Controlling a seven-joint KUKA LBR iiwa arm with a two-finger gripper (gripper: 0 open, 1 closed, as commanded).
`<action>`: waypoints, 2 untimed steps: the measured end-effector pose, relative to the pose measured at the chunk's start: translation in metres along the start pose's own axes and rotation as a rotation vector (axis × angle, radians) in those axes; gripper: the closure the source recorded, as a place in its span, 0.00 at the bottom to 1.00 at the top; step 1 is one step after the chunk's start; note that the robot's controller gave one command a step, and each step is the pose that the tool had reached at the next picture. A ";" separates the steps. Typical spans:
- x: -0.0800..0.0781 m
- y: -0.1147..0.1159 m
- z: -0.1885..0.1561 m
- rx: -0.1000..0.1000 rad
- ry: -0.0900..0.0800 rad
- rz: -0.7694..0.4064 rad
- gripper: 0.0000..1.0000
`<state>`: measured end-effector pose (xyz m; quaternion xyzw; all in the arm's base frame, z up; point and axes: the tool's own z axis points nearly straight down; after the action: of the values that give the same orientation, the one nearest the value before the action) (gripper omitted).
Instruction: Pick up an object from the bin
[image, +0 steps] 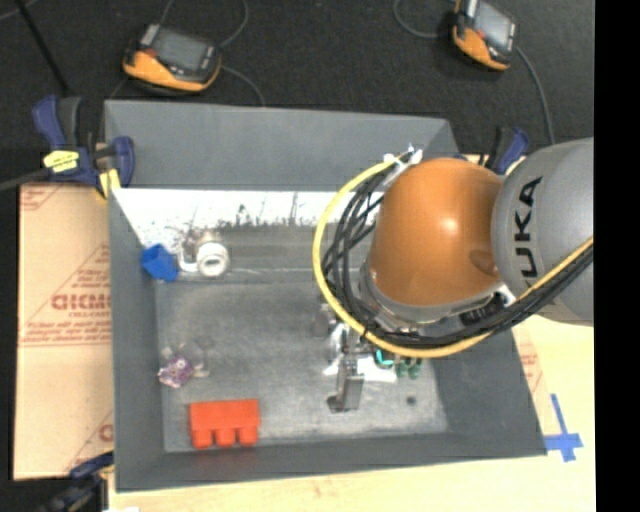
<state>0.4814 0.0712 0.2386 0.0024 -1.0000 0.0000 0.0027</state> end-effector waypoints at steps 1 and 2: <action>-0.001 -0.035 0.078 0.002 -0.001 -0.146 0.00; -0.042 0.058 0.085 -0.002 -0.011 -0.284 0.00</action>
Offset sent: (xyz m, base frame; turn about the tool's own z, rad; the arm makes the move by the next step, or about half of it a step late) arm 0.0008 -0.0327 -0.0754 -0.1488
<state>0.5230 0.1292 0.1530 0.1437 -0.9896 -0.0014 -0.0030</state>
